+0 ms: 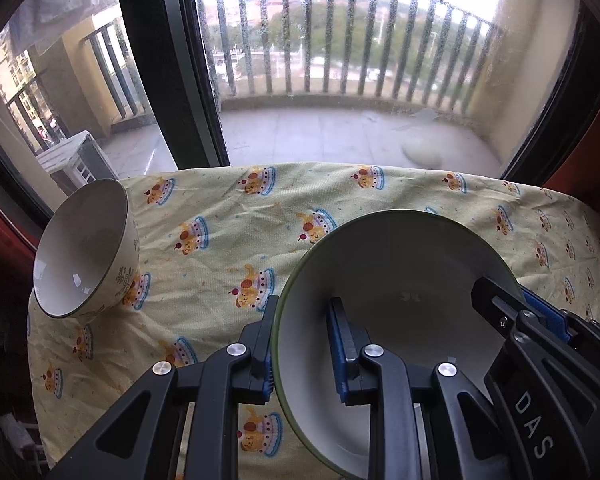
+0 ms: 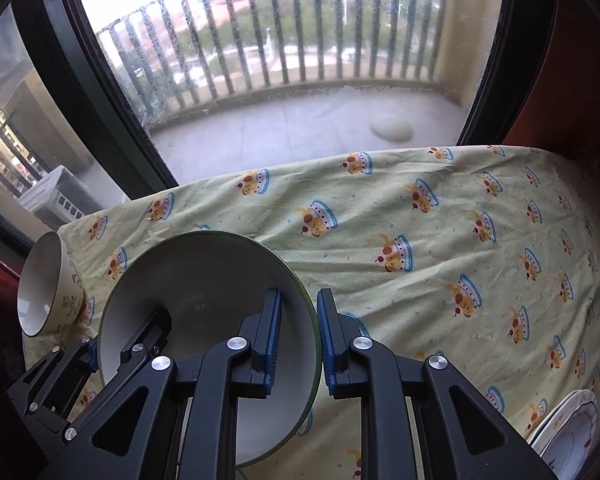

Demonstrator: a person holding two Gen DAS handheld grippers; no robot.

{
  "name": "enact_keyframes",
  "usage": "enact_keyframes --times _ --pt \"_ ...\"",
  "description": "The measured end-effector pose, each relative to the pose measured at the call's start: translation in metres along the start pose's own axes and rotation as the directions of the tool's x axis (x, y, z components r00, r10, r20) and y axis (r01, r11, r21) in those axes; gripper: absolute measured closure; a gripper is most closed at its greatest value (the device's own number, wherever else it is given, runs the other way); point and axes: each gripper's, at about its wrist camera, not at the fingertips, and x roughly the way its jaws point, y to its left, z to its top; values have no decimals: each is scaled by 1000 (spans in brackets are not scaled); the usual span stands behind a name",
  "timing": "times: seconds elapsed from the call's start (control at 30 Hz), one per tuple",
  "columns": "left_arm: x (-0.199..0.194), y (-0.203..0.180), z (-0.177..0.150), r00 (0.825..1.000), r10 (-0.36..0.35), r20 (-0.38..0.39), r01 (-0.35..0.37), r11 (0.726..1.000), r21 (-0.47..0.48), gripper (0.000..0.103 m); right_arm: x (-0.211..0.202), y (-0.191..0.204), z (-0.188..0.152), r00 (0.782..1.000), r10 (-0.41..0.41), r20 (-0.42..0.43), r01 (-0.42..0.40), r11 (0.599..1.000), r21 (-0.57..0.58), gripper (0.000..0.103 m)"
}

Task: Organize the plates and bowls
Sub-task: 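Lift the cream bowl with both grippers and carry it toward the plate stack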

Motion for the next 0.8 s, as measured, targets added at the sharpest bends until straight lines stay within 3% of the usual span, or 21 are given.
enact_keyframes --times 0.8 --pt "-101 -40 -67 995 59 82 -55 997 -51 82 -106 -47 -53 995 72 69 -68 996 -64 81"
